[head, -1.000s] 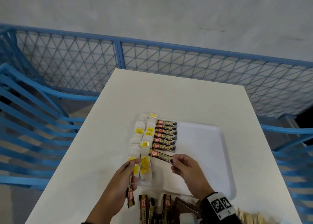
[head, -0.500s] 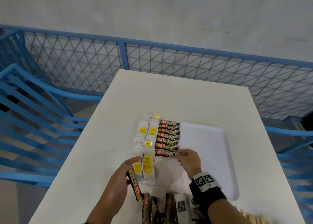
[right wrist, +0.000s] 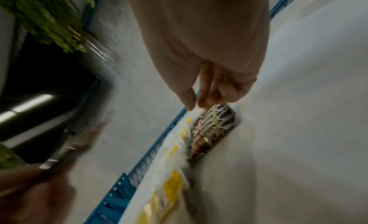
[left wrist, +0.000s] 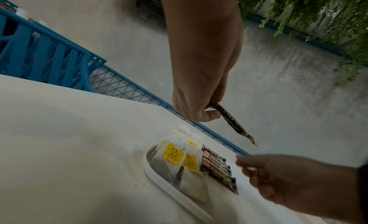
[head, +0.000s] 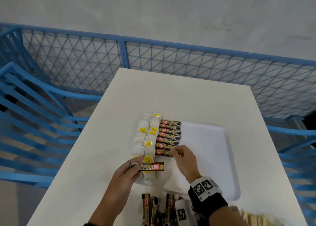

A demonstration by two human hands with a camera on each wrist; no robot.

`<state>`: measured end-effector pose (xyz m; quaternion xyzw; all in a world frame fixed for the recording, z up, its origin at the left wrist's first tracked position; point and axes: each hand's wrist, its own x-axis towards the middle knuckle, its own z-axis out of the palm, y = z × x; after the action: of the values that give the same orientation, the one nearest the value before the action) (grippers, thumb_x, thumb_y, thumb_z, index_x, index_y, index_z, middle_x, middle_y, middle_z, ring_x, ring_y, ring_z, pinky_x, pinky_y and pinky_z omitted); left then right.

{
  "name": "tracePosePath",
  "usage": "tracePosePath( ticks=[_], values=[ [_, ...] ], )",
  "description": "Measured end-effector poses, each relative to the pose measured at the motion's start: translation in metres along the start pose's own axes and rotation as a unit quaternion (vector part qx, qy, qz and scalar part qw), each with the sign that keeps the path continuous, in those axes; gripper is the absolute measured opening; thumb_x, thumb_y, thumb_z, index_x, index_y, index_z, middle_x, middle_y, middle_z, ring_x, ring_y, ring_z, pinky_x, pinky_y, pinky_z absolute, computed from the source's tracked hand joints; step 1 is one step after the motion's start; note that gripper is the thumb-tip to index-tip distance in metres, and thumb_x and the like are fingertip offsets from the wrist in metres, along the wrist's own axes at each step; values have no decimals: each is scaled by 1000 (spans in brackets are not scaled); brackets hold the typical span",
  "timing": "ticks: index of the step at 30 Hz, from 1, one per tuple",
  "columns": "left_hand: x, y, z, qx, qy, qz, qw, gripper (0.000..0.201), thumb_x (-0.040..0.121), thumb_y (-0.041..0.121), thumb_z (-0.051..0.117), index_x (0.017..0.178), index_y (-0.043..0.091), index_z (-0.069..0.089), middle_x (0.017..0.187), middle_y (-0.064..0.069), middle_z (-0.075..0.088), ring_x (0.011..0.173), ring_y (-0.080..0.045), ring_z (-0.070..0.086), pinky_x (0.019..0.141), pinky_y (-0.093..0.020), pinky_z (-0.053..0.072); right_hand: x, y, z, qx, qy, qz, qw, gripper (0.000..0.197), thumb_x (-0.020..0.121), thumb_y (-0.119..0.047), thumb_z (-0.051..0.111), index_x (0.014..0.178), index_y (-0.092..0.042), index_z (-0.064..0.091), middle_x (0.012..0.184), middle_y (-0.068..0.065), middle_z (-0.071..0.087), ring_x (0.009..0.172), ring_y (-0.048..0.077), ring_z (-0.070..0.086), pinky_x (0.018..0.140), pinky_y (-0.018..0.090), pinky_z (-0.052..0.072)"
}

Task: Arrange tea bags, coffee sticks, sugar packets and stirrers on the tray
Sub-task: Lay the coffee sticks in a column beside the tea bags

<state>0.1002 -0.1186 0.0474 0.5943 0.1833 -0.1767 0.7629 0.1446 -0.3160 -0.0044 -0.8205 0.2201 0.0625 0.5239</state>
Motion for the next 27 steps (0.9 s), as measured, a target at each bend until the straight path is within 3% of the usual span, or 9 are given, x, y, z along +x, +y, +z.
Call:
tracePosePath(
  ticks=[3,5,10,15,19,22,25,27],
  values=[
    [1,-1,2,2,0,0,1000,26,93,-1,46,98,8,71,93,-3,73,92,-17,62,86,-26,47,-28,-15,-8,43,-165,-19,985,21,94,-38,49,86,-22,61,76,-9,61,67,8,55,56,13,41],
    [3,-3,3,11,5,-4,1000,25,92,-2,49,97,8,71,98,-8,72,94,-19,61,86,-27,48,-41,-19,-11,90,-229,-16,969,16,93,-31,53,87,-19,62,77,-6,62,68,10,58,55,18,43],
    [3,-3,9,80,-1,-23,997,20,89,-1,56,92,10,72,98,-14,68,95,-26,63,83,-28,51,-50,-16,-11,213,-204,16,955,7,85,-11,64,87,-5,60,74,2,60,69,13,57,60,21,46],
    [-6,-1,18,257,-94,-28,961,7,86,14,65,89,19,65,86,2,68,87,-16,63,75,-21,46,-55,-22,-7,285,-205,21,936,9,94,-9,50,87,-9,56,76,-3,66,73,10,62,68,25,52],
    [-5,3,25,252,-15,12,968,9,89,30,59,94,23,61,95,3,65,86,-15,64,75,-24,49,-60,-21,-6,160,-233,-71,957,9,96,-19,48,97,-20,57,80,-2,63,70,15,64,67,25,51],
    [-3,6,24,241,-3,40,970,7,88,24,62,95,22,64,89,1,68,76,-12,62,66,-20,48,-64,-16,-5,99,-275,-107,950,11,95,-23,51,101,-28,60,82,-3,61,65,9,61,65,25,52],
    [-1,2,17,231,2,49,972,5,86,12,64,85,15,68,75,-1,68,64,-7,60,62,-18,49,-69,-15,-5,116,-277,-83,950,13,91,-22,59,103,-26,61,79,-4,63,63,8,62,61,24,51],
    [1,-2,12,193,30,46,980,6,86,8,64,82,10,67,68,-2,67,64,-12,61,64,-22,51,-69,-11,-8,151,-271,-37,950,20,87,-14,63,106,-20,58,80,-2,62,65,10,62,62,23,50]
  ],
)
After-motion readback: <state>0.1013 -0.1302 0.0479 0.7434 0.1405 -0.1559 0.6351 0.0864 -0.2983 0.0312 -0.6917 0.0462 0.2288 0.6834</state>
